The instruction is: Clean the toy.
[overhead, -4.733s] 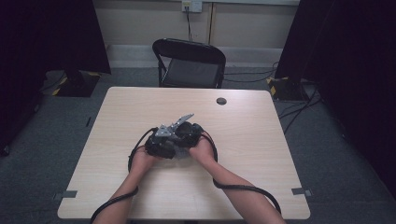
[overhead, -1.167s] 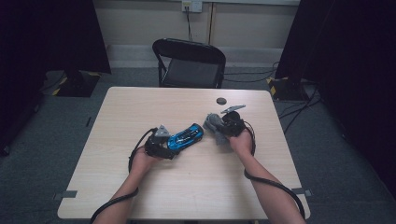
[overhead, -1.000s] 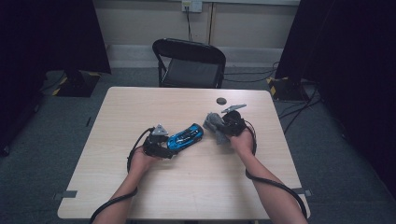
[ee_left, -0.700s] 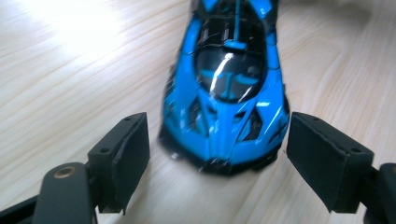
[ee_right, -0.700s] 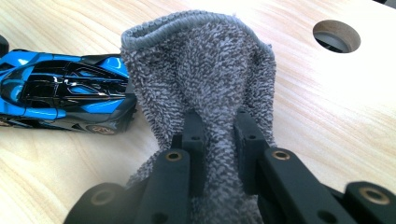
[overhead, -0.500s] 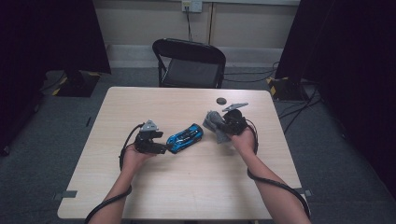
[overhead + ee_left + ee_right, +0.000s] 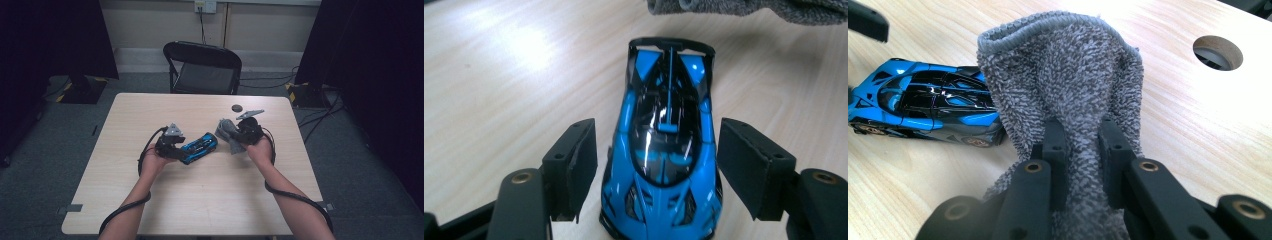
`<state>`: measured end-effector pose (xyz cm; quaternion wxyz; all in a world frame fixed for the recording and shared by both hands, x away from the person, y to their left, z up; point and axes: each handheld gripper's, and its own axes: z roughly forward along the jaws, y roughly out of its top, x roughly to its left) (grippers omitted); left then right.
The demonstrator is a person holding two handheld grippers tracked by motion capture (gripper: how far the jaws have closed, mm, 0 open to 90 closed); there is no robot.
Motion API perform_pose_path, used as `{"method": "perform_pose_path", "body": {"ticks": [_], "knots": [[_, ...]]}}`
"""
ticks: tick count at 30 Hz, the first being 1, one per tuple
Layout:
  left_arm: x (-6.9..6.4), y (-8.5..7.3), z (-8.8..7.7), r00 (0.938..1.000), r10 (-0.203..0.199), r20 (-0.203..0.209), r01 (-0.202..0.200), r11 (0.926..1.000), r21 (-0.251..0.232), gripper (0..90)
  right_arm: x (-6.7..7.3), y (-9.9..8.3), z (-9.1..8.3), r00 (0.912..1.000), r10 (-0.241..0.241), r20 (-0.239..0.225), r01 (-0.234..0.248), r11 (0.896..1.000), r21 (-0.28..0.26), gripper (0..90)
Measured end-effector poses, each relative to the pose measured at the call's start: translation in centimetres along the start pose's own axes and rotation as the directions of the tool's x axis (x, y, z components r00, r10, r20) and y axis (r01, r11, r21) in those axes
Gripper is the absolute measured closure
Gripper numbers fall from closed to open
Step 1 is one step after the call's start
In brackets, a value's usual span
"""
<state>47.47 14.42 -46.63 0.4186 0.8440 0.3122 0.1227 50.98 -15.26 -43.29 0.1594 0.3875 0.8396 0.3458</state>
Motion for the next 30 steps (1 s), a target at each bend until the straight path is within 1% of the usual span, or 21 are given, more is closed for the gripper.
{"method": "perform_pose_path", "body": {"ticks": [4, 5, 6, 7, 8, 9, 10, 11, 12, 13, 16, 17, 18, 19, 20, 21, 22, 23, 25, 28, 30], "knots": [[-0.2, 0.6, 0.6, 0.9997, 0.022, 0.005, -0.022, 0.9992, 0.034, 36.6, -0.1, -0.1, -0.1, 1.0, 0.004, -0.004, -0.004, 1.0, -0.001, 78.0], [-0.2, 0.7, 0.8, 0.9999, 0.009, 0.014, -0.01, 0.9991, 0.041, 36.8, -0.1, -0.1, -0.1, 1.0, 0.003, -0.004, -0.003, 1.0, 0.0, 78.0], [-0.3, 0.8, 1.0, 0.9998, 0.018, 0.001, -0.018, 0.9986, 0.049, 37.2, -0.1, -0.1, -0.1, 1.0, 0.002, -0.001, -0.002, 1.0, -0.001, 78.1], [-0.3, 0.8, 1.1, 0.9998, 0.022, -0.001, -0.022, 0.9981, 0.057, 37.8, -0.1, -0.1, -0.1, 1.0, 0.003, -0.003, -0.003, 1.0, 0.0, 78.0], [-0.3, 0.8, 1.3, 0.9998, 0.014, 0.012, -0.015, 0.9981, 0.06, 40.1, -0.1, -0.2, -0.1, 1.0, 0.0, -0.004, 0.0, 1.0, -0.001, 78.0], [-0.4, 0.7, 1.5, 0.9998, 0.019, 0.005, -0.019, 0.9979, 0.062, 41.2, 0.0, -0.2, -0.1, 1.0, -0.001, -0.006, 0.001, 1.0, -0.001, 78.0], [-0.4, 0.7, 1.6, 0.9994, 0.035, -0.001, -0.035, 0.9975, 0.061, 42.0, 0.0, -0.2, -0.1, 1.0, 0.0, -0.009, 0.0, 1.0, 0.0, 78.0], [-0.4, 0.7, 1.7, 0.9996, 0.026, 0.01, -0.027, 0.998, 0.057, 42.2, 0.1, -0.2, -0.1, 1.0, -0.002, -0.009, 0.002, 1.0, -0.002, 78.0], [-0.4, 0.7, 1.8, 0.9996, 0.021, 0.02, -0.023, 0.9979, 0.06, 45.9, 0.1, -0.2, -0.1, 0.9999, -0.004, -0.012, 0.003, 1.0, -0.004, 78.0], [-0.5, 0.7, 1.9, 0.9996, 0.017, 0.023, -0.018, 0.9981, 0.059, 47.2, 0.2, -0.2, -0.1, 0.9999, -0.005, -0.015, 0.005, 1.0, -0.003, 78.0], [-0.5, 0.9, 2.1, 0.9995, 0.027, 0.014, -0.028, 0.9979, 0.058, 49.2, 0.5, -0.2, -0.1, 0.9998, -0.012, -0.019, 0.012, 1.0, -0.002, 78.0], [-0.5, 1.0, 2.1, 0.9997, 0.016, 0.017, -0.017, 0.998, 0.061, 50.1, 0.5, -0.2, -0.1, 0.9997, -0.013, -0.022, 0.013, 1.0, -0.002, 78.0], [-0.5, 1.0, 2.2, 0.9997, 0.013, 0.018, -0.014, 0.9986, 0.052, 50.0, 0.6, -0.2, -0.1, 0.9996, -0.014, -0.022, 0.014, 1.0, -0.004, 77.9], [-0.6, 1.1, 2.3, 0.9996, 0.025, 0.011, -0.025, 0.9975, 0.066, 49.0, 0.6, -0.2, -0.2, 0.9996, -0.018, -0.024, 0.018, 1.0, -0.006, 77.9], [-0.6, 1.2, 2.5, 0.9993, 0.036, 0.0, -0.036, 0.997, 0.068, 46.6, 0.7, -0.2, -0.2, 0.9995, -0.022, -0.025, 0.021, 1.0, -0.006, 78.0], [-0.7, 1.2, 2.6, 0.9994, 0.036, 0.001, -0.036, 0.9965, 0.076, 44.7, 0.8, -0.2, -0.2, 0.9994, -0.023, -0.027, 0.022, 1.0, -0.005, 77.9], [-0.7, 1.1, 2.8, 0.9994, 0.036, -0.004, -0.035, 0.9958, 0.085, 43.3, 0.9, -0.3, -0.2, 0.9994, -0.021, -0.029, 0.02, 1.0, -0.006, 77.9], [-0.7, 0.9, 3.0, 0.9989, 0.043, -0.016, -0.042, 0.9958, 0.082, 42.1, 0.9, -0.3, -0.2, 0.9992, -0.024, -0.031, 0.024, 1.0, -0.007, 78.0], [-0.6, 0.8, 3.1, 0.9997, 0.022, -0.007, -0.022, 0.9973, 0.07, 41.6, 1.1, -0.4, -0.2, 0.9991, -0.028, -0.032, 0.028, 1.0, -0.006, 77.9], [-0.5, 0.6, 3.1, 0.9996, 0.027, -0.005, -0.026, 0.9981, 0.056, 41.8, 1.1, -0.5, -0.1, 0.9988, -0.032, -0.036, 0.032, 0.999, -0.005, 77.9], [-0.3, 0.6, 3.0, 0.9996, 0.028, 0.006, -0.029, 0.9978, 0.059, 42.0, 1.1, -0.6, -0.1, 0.9987, -0.033, -0.039, 0.033, 0.999, -0.006, 77.9]]}}
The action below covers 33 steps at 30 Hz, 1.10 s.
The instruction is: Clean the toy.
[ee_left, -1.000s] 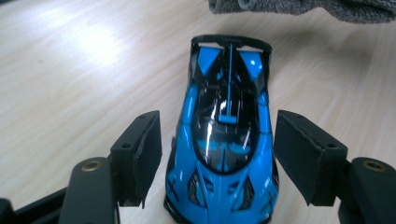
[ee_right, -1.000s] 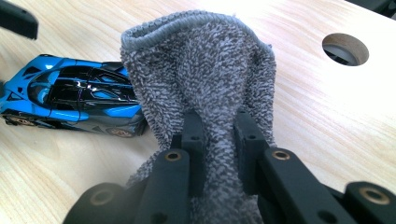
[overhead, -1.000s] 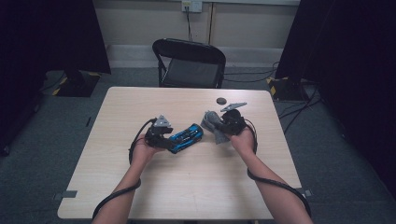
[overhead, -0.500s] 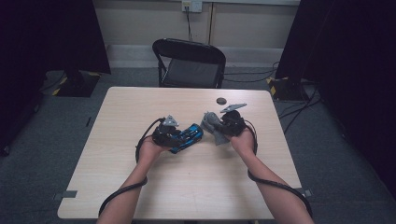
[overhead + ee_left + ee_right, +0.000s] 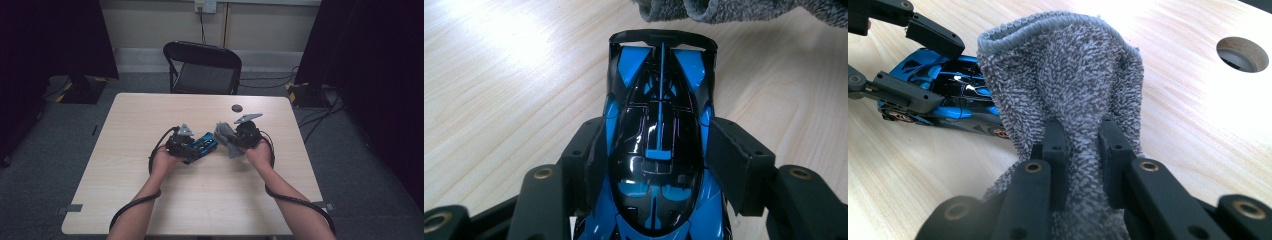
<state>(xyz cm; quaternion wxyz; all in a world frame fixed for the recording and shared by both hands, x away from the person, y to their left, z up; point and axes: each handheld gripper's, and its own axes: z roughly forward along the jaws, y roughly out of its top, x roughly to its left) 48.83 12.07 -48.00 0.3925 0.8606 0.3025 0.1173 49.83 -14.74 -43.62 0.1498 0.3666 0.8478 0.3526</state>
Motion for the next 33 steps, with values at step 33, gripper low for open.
{"method": "perform_pose_path", "body": {"ticks": [33], "knots": [[0.2, 0.1, 0.0, 0.9998, -0.008, 0.016, 0.008, 1.0, 0.002, 42.9, 9.9, -2.2, 0.4, 0.8886, -0.286, -0.359, 0.319, 0.947, 0.036, 78.0]]}}
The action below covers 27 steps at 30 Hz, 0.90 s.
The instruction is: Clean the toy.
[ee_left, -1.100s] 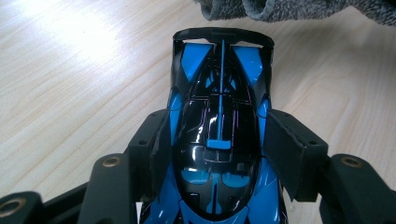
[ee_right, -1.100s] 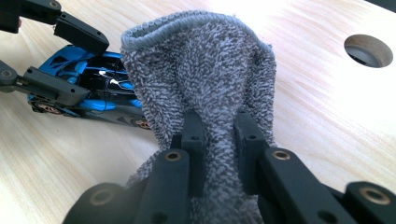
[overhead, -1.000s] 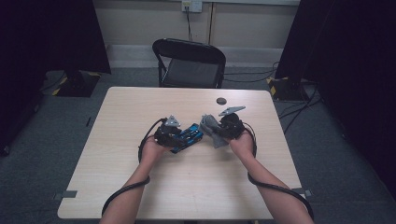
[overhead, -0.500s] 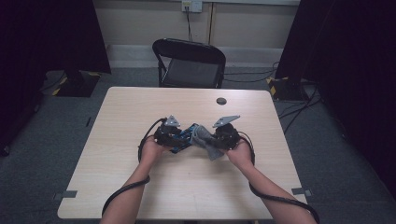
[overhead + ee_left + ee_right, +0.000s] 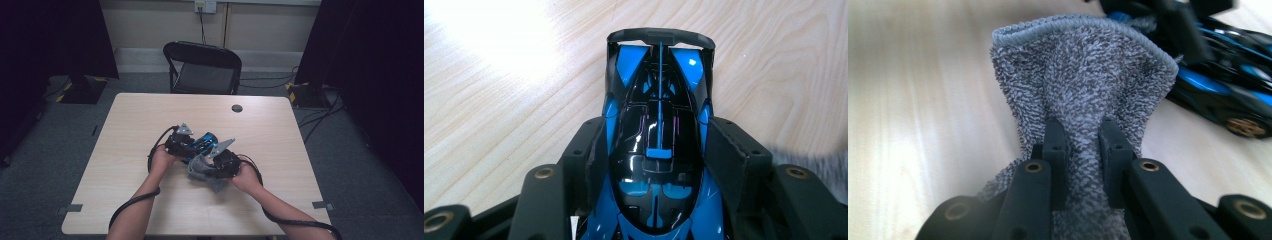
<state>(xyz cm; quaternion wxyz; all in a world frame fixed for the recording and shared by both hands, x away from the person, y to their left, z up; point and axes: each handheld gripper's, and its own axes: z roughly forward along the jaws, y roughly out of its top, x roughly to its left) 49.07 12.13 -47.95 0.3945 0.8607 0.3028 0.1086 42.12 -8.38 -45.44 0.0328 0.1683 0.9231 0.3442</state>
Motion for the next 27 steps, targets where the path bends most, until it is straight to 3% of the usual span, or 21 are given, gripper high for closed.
{"method": "perform_pose_path", "body": {"ticks": [4, 10, 18, 27], "knots": [[0.0, 0.0, 0.0, 1.0, 0.004, 0.0, -0.004, 1.0, 0.003, 42.9, 0.7, 0.4, 0.8, 0.9969, -0.047, -0.064, 0.047, 0.999, 0.003, 78.0], [0.0, -0.2, 0.0, 1.0, -0.002, -0.002, 0.002, 1.0, -0.008, 42.9, 0.7, 0.7, 2.2, 0.9944, -0.061, -0.086, 0.063, 0.998, 0.017, 78.0], [-0.2, -0.3, -0.1, 0.9998, -0.016, -0.009, 0.016, 0.9996, -0.021, 43.0, -1.0, 1.0, 3.0, 0.9962, -0.013, -0.086, 0.016, 0.999, 0.037, 77.9], [-0.1, -0.5, -0.4, 0.9998, -0.018, -0.004, 0.018, 0.9998, -0.006, 44.4, -3.1, 0.1, 2.2, 0.9978, 0.057, -0.036, -0.055, 0.998, 0.039, 77.8]]}}
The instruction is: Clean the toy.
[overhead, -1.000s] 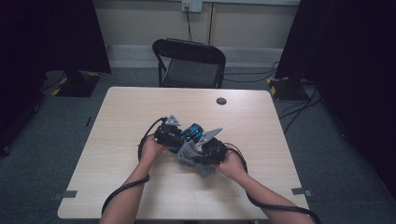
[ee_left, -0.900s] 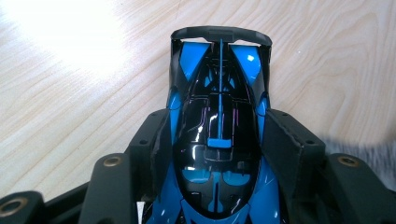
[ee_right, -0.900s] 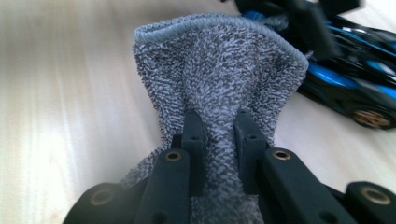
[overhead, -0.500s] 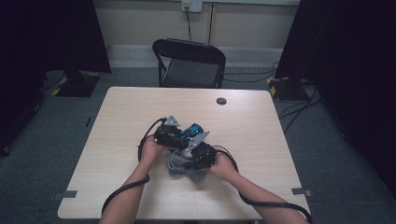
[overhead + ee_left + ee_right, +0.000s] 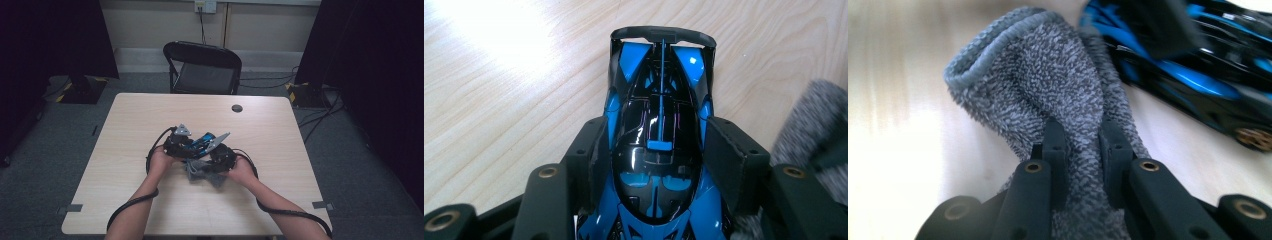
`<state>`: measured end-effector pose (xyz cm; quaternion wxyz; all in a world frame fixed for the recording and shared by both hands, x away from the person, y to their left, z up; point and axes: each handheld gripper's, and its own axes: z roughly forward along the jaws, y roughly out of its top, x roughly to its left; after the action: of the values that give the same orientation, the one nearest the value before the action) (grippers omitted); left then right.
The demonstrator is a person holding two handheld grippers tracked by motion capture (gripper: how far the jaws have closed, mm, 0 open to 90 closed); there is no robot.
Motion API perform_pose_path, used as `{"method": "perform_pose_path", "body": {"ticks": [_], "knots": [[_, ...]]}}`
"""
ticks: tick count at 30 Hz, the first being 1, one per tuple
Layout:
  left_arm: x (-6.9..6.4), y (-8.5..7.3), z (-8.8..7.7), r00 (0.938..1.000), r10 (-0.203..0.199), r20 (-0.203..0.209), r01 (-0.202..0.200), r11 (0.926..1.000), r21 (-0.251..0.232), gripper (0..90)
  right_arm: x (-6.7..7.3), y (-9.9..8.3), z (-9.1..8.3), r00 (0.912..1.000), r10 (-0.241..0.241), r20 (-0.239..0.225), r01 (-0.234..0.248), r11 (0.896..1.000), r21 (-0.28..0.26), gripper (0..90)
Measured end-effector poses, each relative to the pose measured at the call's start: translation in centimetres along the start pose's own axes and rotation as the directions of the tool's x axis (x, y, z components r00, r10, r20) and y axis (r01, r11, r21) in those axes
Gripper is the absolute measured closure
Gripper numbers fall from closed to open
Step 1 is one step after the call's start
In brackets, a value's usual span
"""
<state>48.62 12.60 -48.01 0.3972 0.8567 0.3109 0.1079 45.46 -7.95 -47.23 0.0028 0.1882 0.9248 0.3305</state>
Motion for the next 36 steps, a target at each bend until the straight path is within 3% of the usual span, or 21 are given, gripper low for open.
{"method": "perform_pose_path", "body": {"ticks": [14, 22, 36], "knots": [[-0.1, 0.0, 0.0, 1.0, -0.002, -0.005, 0.002, 1.0, 0.0, 44.4, -2.7, -1.2, -1.3, 0.9949, 0.077, 0.066, -0.077, 0.997, -0.004, 77.9], [-0.1, 0.0, 0.0, 1.0, -0.005, -0.007, 0.005, 1.0, 0.0, 44.4, -3.8, -1.5, -1.8, 0.9906, 0.092, 0.102, -0.092, 0.996, 0.0, 77.8], [-0.1, -0.1, -0.1, 0.9999, -0.008, -0.011, 0.008, 1.0, -0.005, 44.5, -4.8, -1.8, -2.2, 0.9856, 0.119, 0.12, -0.121, 0.993, 0.005, 77.8]]}}
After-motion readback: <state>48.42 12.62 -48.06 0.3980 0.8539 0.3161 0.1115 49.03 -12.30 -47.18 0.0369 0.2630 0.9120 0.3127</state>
